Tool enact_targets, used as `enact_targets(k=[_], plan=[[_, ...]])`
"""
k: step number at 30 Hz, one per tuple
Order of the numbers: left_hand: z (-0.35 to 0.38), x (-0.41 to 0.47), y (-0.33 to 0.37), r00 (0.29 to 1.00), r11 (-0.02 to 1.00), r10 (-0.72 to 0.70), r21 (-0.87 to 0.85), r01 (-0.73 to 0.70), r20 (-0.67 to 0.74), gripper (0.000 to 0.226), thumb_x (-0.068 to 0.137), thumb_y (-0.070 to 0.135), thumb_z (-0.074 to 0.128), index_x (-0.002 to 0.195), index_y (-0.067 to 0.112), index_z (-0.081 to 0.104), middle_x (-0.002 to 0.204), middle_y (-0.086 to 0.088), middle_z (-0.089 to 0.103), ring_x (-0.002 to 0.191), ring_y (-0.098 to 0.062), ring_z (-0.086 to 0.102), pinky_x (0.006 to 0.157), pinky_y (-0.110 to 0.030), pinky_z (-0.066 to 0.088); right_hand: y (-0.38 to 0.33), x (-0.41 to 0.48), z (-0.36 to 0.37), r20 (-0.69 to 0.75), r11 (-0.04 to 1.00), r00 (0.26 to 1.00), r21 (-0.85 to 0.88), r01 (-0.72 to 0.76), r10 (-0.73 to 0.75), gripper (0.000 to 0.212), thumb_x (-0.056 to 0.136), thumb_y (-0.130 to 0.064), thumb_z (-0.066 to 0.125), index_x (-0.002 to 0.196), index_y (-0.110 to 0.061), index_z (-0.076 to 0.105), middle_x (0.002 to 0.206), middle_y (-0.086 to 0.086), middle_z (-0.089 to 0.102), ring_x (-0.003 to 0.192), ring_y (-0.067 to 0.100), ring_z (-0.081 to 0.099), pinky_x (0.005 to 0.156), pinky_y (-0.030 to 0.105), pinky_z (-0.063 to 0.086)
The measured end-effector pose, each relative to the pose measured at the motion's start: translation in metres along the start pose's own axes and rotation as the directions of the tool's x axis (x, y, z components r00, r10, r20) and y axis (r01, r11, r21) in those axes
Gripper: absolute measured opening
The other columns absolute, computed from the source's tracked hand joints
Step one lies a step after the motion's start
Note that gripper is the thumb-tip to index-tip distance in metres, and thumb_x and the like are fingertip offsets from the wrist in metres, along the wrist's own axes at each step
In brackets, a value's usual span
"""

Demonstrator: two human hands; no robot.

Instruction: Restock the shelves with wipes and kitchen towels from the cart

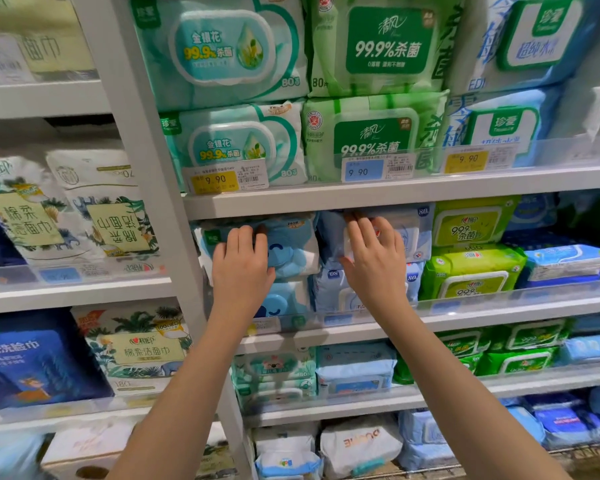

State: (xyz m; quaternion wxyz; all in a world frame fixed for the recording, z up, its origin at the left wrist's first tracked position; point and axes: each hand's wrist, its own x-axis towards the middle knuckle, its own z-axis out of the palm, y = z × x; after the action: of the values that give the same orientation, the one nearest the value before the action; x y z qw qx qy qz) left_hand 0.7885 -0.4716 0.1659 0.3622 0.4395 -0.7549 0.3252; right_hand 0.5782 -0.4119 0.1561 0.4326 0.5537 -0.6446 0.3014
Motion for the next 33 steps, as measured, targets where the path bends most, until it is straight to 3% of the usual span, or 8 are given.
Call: enact_targets(k=[9,15,20,26,30,33], plan=[[0.007,-0.002,-0.001,1.000,0.998,-0.008,-0.058,0.006,-0.021,0.048,0.052,0.018,0.084,0.091,0.002,0.060,0.094,-0.016,0.057,0.090,-0.028,0.041,0.063,-0.037,0.045,0.004,-0.002,0.002,0.015,0.999,1.000,0.048,-0.002,0.002,0.053,0.067,-0.029,0.080,0.110,-0.008,0.058,0.105,0.007,0.061,0.108,0.028,0.044,0.083,0.042,0.046],[0.011,-0.004,0.006,1.000,0.999,-0.029,-0.045,0.029,-0.006,0.053,0.052,0.016,0.088,0.096,0.003,0.062,0.095,-0.014,0.058,0.090,-0.027,0.042,0.065,-0.038,0.045,-0.003,-0.011,0.012,0.108,0.995,0.994,0.096,-0.013,0.002,0.053,0.078,-0.016,0.070,0.126,-0.001,0.053,0.122,0.015,0.058,0.116,0.037,0.051,0.096,0.047,0.044],[0.010,-0.004,0.007,0.997,0.997,-0.045,-0.067,0.049,0.064,0.063,0.047,0.018,0.091,0.101,0.002,0.062,0.099,-0.015,0.059,0.092,-0.028,0.043,0.065,-0.039,0.047,-0.002,-0.015,0.004,0.129,0.987,0.992,0.163,-0.007,-0.014,0.055,0.073,0.000,0.068,0.127,0.002,0.054,0.128,0.022,0.055,0.120,0.041,0.050,0.098,0.052,0.045],[0.002,-0.008,0.012,0.984,0.995,-0.057,-0.066,0.069,0.167,0.060,0.057,0.015,0.087,0.108,-0.001,0.060,0.105,-0.017,0.059,0.096,-0.032,0.050,0.069,-0.041,0.050,-0.004,-0.020,-0.009,0.236,0.966,0.972,0.254,-0.054,-0.008,0.068,0.060,0.000,0.081,0.124,0.002,0.056,0.132,0.024,0.052,0.126,0.038,0.036,0.097,0.057,0.045],[-0.004,-0.015,0.020,0.962,0.995,-0.051,-0.073,0.073,0.268,0.057,0.072,0.020,0.079,0.119,-0.005,0.058,0.117,-0.022,0.057,0.112,-0.039,0.051,0.082,-0.045,0.053,-0.007,-0.016,-0.017,0.331,0.974,0.944,0.215,-0.074,-0.002,0.069,0.056,-0.007,0.085,0.121,-0.001,0.060,0.131,0.022,0.054,0.123,0.042,0.050,0.095,0.061,0.044],[-0.009,-0.014,0.022,0.943,0.993,-0.068,-0.065,0.094,0.326,0.054,0.076,0.023,0.076,0.119,-0.004,0.058,0.121,-0.022,0.056,0.115,-0.040,0.051,0.077,-0.045,0.053,-0.007,-0.014,-0.022,0.359,0.975,0.933,0.211,-0.074,-0.007,0.071,0.054,-0.011,0.086,0.120,-0.002,0.062,0.130,0.021,0.056,0.120,0.042,0.053,0.094,0.062,0.042]])
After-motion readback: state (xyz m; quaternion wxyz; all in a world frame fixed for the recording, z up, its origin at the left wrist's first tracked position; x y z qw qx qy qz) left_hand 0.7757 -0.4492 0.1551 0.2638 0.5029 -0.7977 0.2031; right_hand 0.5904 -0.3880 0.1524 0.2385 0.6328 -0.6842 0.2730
